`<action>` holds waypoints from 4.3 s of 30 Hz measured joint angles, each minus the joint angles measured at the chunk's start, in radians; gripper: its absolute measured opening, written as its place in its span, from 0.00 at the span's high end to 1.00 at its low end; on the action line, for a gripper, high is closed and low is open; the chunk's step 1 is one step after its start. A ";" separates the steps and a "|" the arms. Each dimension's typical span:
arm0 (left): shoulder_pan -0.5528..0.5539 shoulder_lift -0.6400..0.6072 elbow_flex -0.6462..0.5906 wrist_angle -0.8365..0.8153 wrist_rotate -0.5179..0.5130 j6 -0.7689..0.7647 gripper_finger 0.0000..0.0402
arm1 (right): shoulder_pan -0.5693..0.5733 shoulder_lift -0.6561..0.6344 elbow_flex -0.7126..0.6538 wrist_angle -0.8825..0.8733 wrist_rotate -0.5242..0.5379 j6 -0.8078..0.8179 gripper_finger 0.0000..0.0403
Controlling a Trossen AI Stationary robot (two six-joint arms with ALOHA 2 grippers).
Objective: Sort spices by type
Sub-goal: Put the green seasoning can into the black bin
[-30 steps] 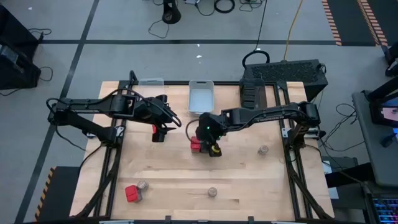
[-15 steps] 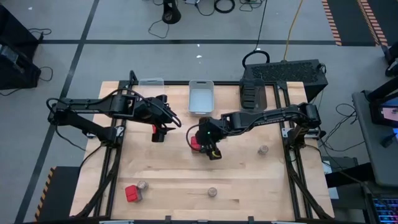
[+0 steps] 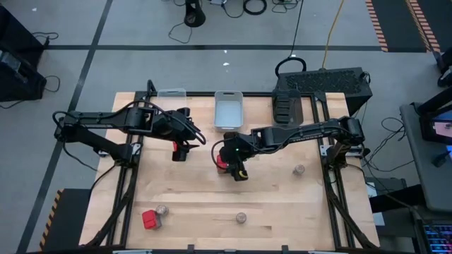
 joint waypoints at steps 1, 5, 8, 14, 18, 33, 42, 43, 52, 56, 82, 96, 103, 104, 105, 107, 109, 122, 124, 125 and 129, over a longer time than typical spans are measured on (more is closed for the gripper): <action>0.000 0.000 0.000 0.000 0.000 -0.003 0.34 | 0.000 0.000 0.000 0.000 0.001 0.010 0.15; 0.000 0.000 0.000 0.000 0.000 -0.008 0.34 | -0.002 0.000 0.000 0.001 0.067 0.100 0.15; 0.000 0.000 0.000 0.000 0.000 -0.008 0.34 | -0.003 0.000 0.000 -0.027 0.145 0.116 0.13; 0.000 0.000 0.000 0.005 0.000 0.007 0.34 | -0.003 0.006 0.000 -0.074 0.156 0.145 0.09; 0.000 0.000 0.000 0.006 0.000 0.007 0.34 | -0.003 0.010 -0.001 -0.085 0.157 0.146 0.07; 0.000 0.000 -0.001 0.004 0.000 -0.016 0.34 | 0.001 0.037 -0.002 -0.159 0.153 0.121 0.06; 0.000 0.000 -0.059 0.012 0.000 -0.011 0.34 | 0.017 0.109 -0.001 -0.172 0.155 0.124 0.06; 0.002 0.000 -0.070 0.018 -0.001 -0.010 0.34 | 0.017 0.114 -0.001 -0.172 0.155 0.124 0.06; 0.001 0.000 -0.085 0.043 -0.001 0.004 0.34 | 0.016 0.122 -0.001 -0.178 0.155 0.124 0.06; 0.001 0.000 -0.085 0.046 -0.001 0.008 0.34 | 0.016 0.135 -0.001 -0.166 0.155 0.124 0.06; 0.001 0.000 -0.203 0.167 0.022 -0.009 0.34 | 0.011 0.169 -0.001 -0.159 0.159 0.122 0.16; 0.001 0.000 -0.203 0.167 0.022 -0.009 0.34 | 0.010 0.169 -0.001 -0.159 0.160 0.123 0.38; 0.002 0.000 -0.203 0.166 0.021 -0.009 0.34 | -0.026 0.113 0.012 -0.228 0.164 0.117 0.36; 0.002 0.000 -0.203 0.166 0.021 -0.009 0.34 | -0.035 0.099 0.015 -0.236 0.168 0.116 0.37; 0.002 0.000 -0.203 0.166 0.021 -0.009 0.34 | -0.045 0.083 0.016 -0.240 0.179 0.114 0.37; 0.001 0.000 -0.203 0.163 0.020 -0.009 0.34 | -0.065 0.053 0.016 -0.257 0.206 0.106 0.37; 0.001 0.000 -0.203 0.161 0.018 -0.011 0.34 | -0.092 0.014 0.016 -0.272 0.212 0.100 0.37; 0.001 0.000 -0.203 0.163 0.018 -0.009 0.34 | -0.444 -0.263 0.016 -0.558 0.379 0.118 0.37; 0.001 0.000 -0.203 0.162 0.018 -0.009 0.34 | -0.512 -0.283 0.016 -0.585 0.378 0.082 0.37; 0.001 0.000 -0.203 0.162 0.018 -0.010 0.34 | -0.545 -0.292 0.016 -0.598 0.372 0.052 0.37; 0.001 0.000 -0.203 0.162 0.018 -0.011 0.34 | -0.658 -0.295 0.016 -0.617 0.366 -0.113 0.37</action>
